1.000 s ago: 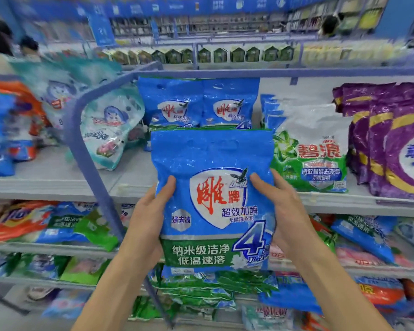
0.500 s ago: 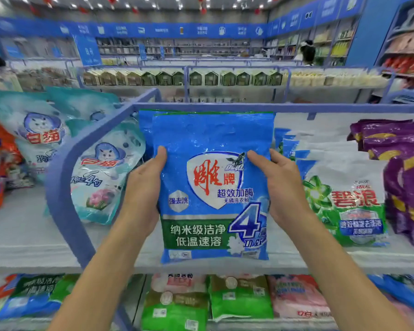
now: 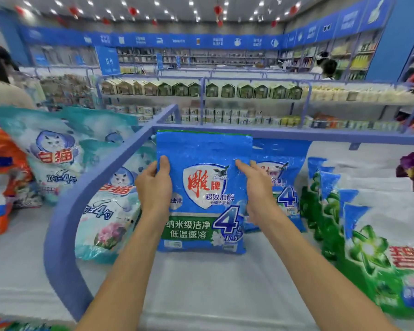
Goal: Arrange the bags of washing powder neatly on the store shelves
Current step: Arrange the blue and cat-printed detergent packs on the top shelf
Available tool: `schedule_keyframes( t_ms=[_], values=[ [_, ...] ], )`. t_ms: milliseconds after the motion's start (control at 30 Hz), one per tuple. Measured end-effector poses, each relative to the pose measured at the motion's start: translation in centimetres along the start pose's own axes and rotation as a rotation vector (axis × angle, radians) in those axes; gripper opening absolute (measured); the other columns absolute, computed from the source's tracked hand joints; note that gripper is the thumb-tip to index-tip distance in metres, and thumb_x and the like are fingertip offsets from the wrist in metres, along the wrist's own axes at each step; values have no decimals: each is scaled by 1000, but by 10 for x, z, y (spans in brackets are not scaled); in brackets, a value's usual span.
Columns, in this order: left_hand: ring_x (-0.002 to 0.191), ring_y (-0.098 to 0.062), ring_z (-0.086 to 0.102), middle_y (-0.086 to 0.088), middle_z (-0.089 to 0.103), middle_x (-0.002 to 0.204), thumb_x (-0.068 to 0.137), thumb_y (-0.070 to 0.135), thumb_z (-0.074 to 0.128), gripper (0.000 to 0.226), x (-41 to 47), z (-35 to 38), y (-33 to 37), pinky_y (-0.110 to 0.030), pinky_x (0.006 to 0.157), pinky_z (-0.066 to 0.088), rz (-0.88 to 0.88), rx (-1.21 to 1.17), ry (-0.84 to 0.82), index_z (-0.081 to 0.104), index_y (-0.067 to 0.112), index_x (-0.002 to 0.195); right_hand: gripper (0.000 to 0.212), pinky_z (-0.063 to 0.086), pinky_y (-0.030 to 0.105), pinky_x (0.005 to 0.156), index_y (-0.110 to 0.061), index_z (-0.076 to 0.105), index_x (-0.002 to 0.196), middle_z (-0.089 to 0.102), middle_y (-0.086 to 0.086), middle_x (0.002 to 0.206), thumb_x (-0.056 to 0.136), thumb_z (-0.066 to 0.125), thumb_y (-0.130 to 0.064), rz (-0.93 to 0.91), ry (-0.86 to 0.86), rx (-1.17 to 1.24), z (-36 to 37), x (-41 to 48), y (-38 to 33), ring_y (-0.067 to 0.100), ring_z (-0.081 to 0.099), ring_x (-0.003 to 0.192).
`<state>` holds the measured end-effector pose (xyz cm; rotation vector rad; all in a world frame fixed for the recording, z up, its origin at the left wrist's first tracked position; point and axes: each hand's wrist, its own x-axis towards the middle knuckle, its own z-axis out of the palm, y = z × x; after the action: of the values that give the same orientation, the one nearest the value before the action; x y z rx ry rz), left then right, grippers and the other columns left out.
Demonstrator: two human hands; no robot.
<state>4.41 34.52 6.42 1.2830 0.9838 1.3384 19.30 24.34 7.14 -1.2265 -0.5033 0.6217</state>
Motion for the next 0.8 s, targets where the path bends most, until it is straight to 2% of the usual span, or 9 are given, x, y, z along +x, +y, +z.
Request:
schedule_keyframes(
  t_ms=[133,200,300,433,500,567,667,733,800],
  values=[
    [47,-7,25,-1,30,61,103,31,58,47,24,7,5,-24,44,21,5,7,121,36,15,64,17,54,45,87,-26,72,94,73,6,111,90,68,-42,-31,-35,-58,2,33,-2,25,70,99],
    [56,-12,36,-5,41,66,102,29,59,39,35,4,-3,-18,39,29,-13,-8,140,47,14,68,23,49,40,70,-24,72,83,73,8,93,98,63,-38,-47,-72,-121,5,46,0,24,68,81],
    [63,-17,47,-7,54,72,101,34,59,33,42,2,-13,-20,47,41,1,19,145,61,9,80,26,45,43,73,-29,73,78,66,11,88,95,62,-45,-58,-72,-217,9,54,8,27,60,82],
    [71,-4,67,8,67,93,99,34,63,17,27,-2,-8,-21,52,50,80,26,134,64,18,106,24,58,39,82,-20,67,103,76,1,103,98,65,-43,3,-67,-193,0,35,13,17,72,90],
    [77,8,69,16,68,107,94,27,72,36,12,-13,-12,-14,55,54,100,53,47,58,23,127,34,61,28,79,-20,59,113,73,-2,112,92,73,-42,20,-129,-278,-12,7,17,9,72,94],
    [96,9,67,21,66,117,77,22,86,72,-3,-27,-29,-24,79,59,126,134,-67,49,30,139,52,57,16,69,-19,53,120,72,-11,108,81,86,-31,79,-271,-401,-22,-24,31,0,72,87],
    [122,-19,61,6,61,134,50,23,96,108,-18,-30,-53,-47,102,51,193,490,-218,38,38,140,73,56,17,79,-26,48,120,71,-14,108,65,97,-29,67,-342,-651,-22,-40,60,-3,71,91],
    [141,-32,39,-7,44,153,48,28,99,135,-28,-29,-59,-50,118,31,196,752,-251,19,26,158,73,55,21,83,-26,44,117,68,-13,114,65,96,-30,-3,-295,-724,-19,-37,70,3,68,99],
    [145,-35,25,-12,32,160,54,29,99,135,-35,-28,-62,-46,120,19,219,850,-179,17,19,161,68,52,25,85,-25,43,115,66,-12,115,70,93,-29,-37,-252,-756,-16,-32,70,7,66,103]
  ],
)
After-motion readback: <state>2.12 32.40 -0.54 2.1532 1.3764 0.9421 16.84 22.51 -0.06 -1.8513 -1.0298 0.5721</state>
